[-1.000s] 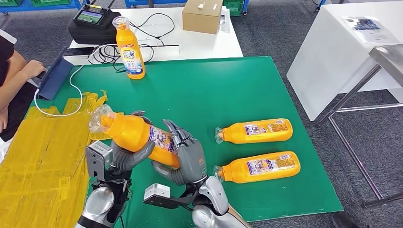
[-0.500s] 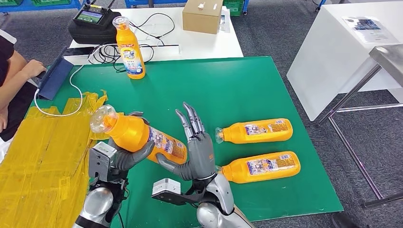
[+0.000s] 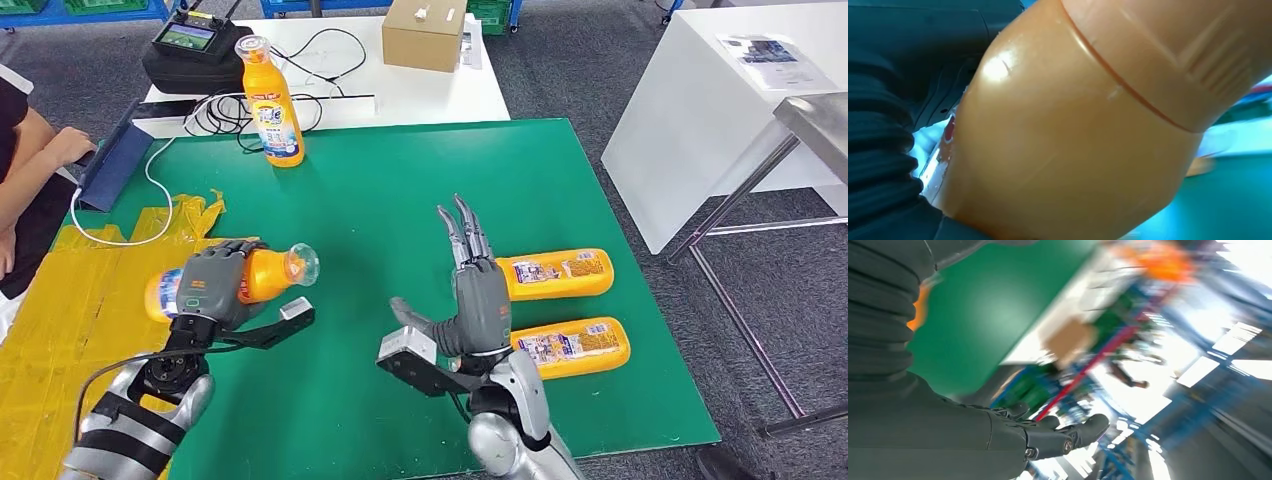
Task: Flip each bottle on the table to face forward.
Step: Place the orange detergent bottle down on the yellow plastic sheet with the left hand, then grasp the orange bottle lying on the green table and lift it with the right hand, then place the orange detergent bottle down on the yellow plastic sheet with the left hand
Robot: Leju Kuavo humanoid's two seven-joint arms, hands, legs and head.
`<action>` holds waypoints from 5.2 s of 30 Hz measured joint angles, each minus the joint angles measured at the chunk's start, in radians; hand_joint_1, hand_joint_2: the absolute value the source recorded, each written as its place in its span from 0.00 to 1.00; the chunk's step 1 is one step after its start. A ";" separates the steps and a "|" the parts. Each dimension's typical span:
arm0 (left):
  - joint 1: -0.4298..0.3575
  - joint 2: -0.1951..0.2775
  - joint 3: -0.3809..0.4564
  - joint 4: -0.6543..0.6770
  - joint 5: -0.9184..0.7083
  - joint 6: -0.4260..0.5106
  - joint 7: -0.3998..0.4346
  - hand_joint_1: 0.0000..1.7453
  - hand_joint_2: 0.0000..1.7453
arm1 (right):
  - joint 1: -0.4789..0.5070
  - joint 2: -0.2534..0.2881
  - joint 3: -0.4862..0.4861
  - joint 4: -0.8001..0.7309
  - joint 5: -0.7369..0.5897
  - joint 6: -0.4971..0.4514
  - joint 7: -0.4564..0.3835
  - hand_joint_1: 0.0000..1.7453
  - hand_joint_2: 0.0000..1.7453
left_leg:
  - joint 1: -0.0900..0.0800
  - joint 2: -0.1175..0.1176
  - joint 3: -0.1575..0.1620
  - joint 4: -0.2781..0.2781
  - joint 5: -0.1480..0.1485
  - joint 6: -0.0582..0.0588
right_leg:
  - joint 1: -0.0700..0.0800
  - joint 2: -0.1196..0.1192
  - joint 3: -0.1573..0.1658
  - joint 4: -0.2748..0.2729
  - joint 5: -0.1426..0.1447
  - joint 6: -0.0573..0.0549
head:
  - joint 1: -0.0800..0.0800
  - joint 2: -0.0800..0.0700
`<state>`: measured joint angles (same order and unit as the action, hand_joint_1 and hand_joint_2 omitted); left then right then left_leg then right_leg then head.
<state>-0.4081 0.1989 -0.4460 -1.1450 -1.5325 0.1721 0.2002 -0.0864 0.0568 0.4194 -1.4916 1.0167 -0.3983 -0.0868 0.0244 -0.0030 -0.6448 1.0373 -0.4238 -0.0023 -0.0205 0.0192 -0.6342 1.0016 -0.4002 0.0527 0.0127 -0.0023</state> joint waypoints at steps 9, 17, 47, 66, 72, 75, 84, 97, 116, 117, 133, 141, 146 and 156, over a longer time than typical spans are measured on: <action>-0.138 0.101 -0.168 0.365 -0.030 0.089 0.090 1.00 1.00 | -0.038 -0.213 -0.175 0.057 0.047 0.184 0.064 0.00 1.00 | -0.002 -0.002 -0.001 0.001 0.000 0.001 | -0.002 -0.001 0.002 0.000 0.000 0.001 | 0.000 0.000; -0.190 0.073 -0.214 0.517 -0.030 0.144 0.044 0.03 1.00 | -0.091 -0.348 -0.235 0.169 0.040 0.302 0.054 0.00 1.00 | -0.002 -0.002 -0.001 0.001 -0.001 0.001 | -0.002 -0.002 0.002 -0.001 0.000 0.001 | 0.000 0.000; -0.129 -0.162 -0.023 0.293 0.589 0.022 -0.529 0.00 1.00 | -0.333 -0.383 -0.171 0.796 0.093 0.283 -0.124 0.00 1.00 | -0.002 -0.006 -0.002 0.001 0.002 0.004 | -0.002 -0.006 0.004 0.000 0.001 0.003 | 0.000 0.000; 0.004 -0.137 -0.042 -0.103 1.005 -0.065 -0.691 0.00 1.00 | -0.432 -0.410 -0.082 0.968 0.005 0.376 -0.220 1.00 1.00 | -0.002 -0.006 0.004 0.001 0.001 0.004 | -0.002 -0.006 0.009 -0.001 0.000 0.003 | 0.000 0.000; 0.086 -0.118 -0.006 -0.254 1.043 -0.074 -0.690 0.00 1.00 | -0.427 -0.408 -0.069 0.971 0.035 0.291 -0.099 1.00 1.00 | -0.002 -0.007 0.004 0.001 0.001 0.004 | -0.002 -0.006 0.009 -0.001 0.000 0.003 | 0.000 0.000; 0.106 -0.117 0.005 -0.288 1.046 -0.076 -0.683 0.00 1.00 | -0.427 -0.402 -0.056 0.968 0.089 0.248 -0.021 1.00 1.00 | -0.002 -0.007 0.003 0.001 0.002 0.004 | -0.002 -0.006 0.009 -0.001 0.000 0.003 | 0.000 0.000; 0.192 -0.118 0.027 -0.398 1.097 -0.197 -0.640 0.00 1.00 | -0.329 -0.300 -0.098 0.735 0.205 -0.027 0.113 1.00 1.00 | -0.001 -0.006 0.000 0.001 0.002 0.003 | 0.000 -0.006 0.006 0.000 0.000 0.003 | 0.000 0.000; 0.201 -0.154 0.023 -0.383 1.391 -0.419 -0.578 0.00 1.00 | -0.099 -0.011 -0.155 0.127 -0.203 -0.202 -0.221 1.00 1.00 | 0.000 -0.004 -0.001 -0.001 0.000 0.001 | -0.001 -0.005 0.002 0.000 -0.003 0.002 | 0.000 0.000; 0.196 -0.176 0.046 -0.380 1.514 -0.418 -0.583 0.00 1.00 | -0.103 0.098 0.206 0.291 -0.287 0.131 -0.269 0.99 1.00 | 0.000 -0.003 -0.001 -0.001 0.000 0.001 | 0.000 -0.005 0.002 0.000 -0.003 0.002 | 0.000 0.000; 0.203 -0.176 0.050 -0.386 1.514 -0.410 -0.586 0.00 1.00 | -0.108 0.098 0.214 0.301 -0.285 0.140 -0.268 0.99 1.00 | 0.000 -0.003 -0.001 -0.001 0.000 0.001 | 0.000 -0.005 0.002 0.000 -0.003 0.002 | 0.000 0.000; 0.281 -0.202 0.099 -0.482 1.528 -0.326 -0.628 1.00 1.00 | -0.161 0.107 0.279 0.396 -0.285 0.167 -0.267 0.99 1.00 | 0.000 -0.001 -0.001 -0.001 0.000 0.000 | 0.000 -0.003 0.000 0.000 -0.003 0.002 | 0.000 0.000; 0.275 -0.212 0.078 -0.482 1.507 -0.317 -0.630 1.00 1.00 | -0.157 0.109 0.278 0.400 -0.302 0.150 -0.273 0.00 1.00 | 0.000 -0.001 0.000 -0.001 0.000 0.000 | 0.000 -0.003 0.000 0.000 -0.003 0.002 | 0.000 0.000; 0.258 -0.224 0.046 -0.482 1.459 -0.287 -0.634 1.00 1.00 | -0.133 0.108 0.272 0.384 -0.312 0.101 -0.285 0.00 1.00 | 0.000 -0.001 -0.001 -0.001 -0.001 0.000 | 0.000 -0.003 0.000 0.000 -0.003 0.002 | 0.000 0.000; 0.094 -0.152 0.036 -0.324 0.181 0.209 -0.212 1.00 1.00 | -0.080 0.023 0.171 0.202 -0.109 0.113 -0.130 0.00 1.00 | 0.000 -0.003 0.001 -0.001 0.000 0.000 | 0.000 -0.003 0.002 0.000 -0.002 0.001 | 0.000 0.000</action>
<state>-0.3146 0.0467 -0.4098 -1.4691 -1.3511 0.3809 -0.0117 -0.1664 0.0800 0.5909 -1.2899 0.9072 -0.2856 -0.2163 0.0242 -0.0058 -0.6441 1.0364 -0.4242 -0.0023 -0.0207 0.0159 -0.6320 1.0013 -0.4023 0.0536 0.0128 -0.0023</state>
